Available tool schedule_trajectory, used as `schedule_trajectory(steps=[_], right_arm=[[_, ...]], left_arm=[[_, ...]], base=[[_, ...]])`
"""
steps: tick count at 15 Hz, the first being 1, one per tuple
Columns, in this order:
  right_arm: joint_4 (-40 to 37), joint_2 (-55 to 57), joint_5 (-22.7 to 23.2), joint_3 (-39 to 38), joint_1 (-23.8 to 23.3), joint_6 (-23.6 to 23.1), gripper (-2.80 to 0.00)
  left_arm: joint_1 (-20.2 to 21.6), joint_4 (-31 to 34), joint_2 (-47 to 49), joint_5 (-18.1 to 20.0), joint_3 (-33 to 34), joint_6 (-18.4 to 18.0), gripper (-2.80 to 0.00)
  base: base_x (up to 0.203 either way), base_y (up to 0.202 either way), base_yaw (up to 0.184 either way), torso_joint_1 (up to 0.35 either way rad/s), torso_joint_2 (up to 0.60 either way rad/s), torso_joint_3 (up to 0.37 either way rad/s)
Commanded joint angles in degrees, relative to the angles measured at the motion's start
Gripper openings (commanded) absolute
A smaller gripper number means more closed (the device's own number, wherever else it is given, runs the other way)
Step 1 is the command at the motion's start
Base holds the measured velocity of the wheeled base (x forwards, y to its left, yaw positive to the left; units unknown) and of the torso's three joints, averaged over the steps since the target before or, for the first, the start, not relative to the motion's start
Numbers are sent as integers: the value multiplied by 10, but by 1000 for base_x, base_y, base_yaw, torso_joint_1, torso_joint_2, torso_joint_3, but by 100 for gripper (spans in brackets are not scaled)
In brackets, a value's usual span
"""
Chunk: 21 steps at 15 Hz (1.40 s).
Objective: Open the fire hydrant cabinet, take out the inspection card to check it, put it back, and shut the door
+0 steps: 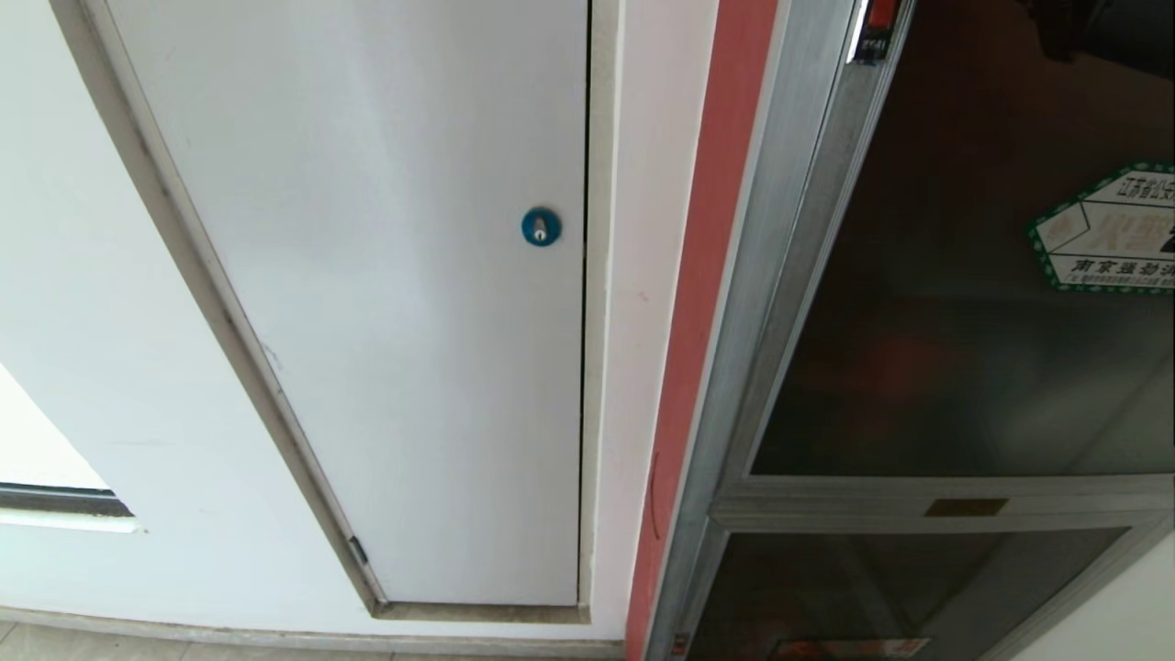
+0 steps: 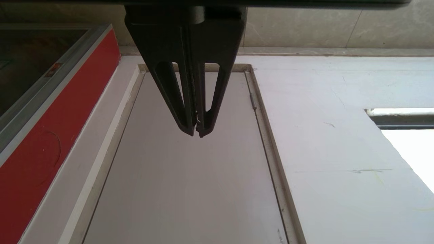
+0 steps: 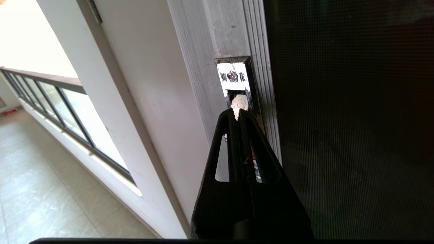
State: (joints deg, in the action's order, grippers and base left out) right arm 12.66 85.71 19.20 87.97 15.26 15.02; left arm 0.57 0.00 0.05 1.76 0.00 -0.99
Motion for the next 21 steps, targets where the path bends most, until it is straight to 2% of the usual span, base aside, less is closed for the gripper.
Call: schedule_trajectory(steps=[1, 10, 21], right_arm=[[-16, 0, 2, 4, 0, -1, -280], [-45, 15, 0, 36, 0, -15, -280], [-45, 37, -1, 33, -13, -15, -280]], left_arm=[[0, 0, 0, 0, 0, 0, -280], [0, 0, 0, 0, 0, 0, -280], [0, 0, 0, 0, 0, 0, -280]], base=[[0, 0, 0, 0, 0, 0], [0, 0, 0, 0, 0, 0], [0, 0, 0, 0, 0, 0]])
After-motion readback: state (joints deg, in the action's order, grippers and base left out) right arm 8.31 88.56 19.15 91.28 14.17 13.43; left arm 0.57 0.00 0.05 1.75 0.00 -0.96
